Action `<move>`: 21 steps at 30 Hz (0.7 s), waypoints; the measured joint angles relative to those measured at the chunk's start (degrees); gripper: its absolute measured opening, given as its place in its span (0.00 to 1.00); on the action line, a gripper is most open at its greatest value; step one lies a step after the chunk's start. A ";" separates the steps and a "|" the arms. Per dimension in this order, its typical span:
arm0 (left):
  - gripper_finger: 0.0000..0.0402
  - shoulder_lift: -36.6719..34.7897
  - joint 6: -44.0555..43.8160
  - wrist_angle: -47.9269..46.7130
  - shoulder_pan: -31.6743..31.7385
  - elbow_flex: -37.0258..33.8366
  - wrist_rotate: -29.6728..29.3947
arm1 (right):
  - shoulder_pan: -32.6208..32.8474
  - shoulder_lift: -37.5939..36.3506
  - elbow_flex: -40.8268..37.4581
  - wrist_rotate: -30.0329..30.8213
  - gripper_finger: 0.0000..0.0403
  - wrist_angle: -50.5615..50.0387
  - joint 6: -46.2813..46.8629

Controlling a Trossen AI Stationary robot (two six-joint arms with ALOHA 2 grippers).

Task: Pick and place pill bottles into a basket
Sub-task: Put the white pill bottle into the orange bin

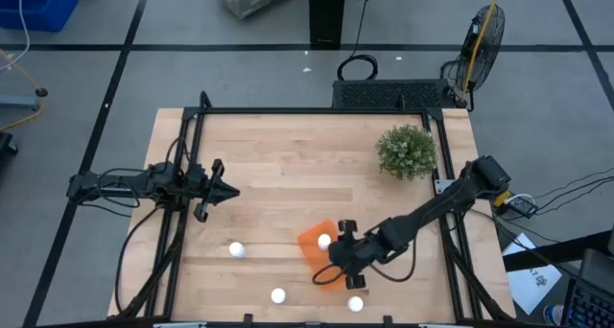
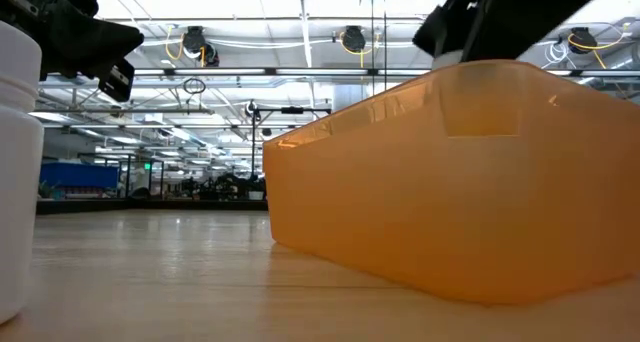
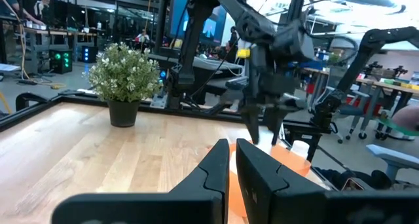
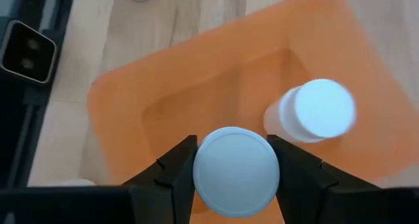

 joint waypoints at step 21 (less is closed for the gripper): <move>0.08 0.02 0.00 0.00 -0.01 0.00 0.00 | 1.34 5.25 0.03 -2.73 0.44 2.54 1.47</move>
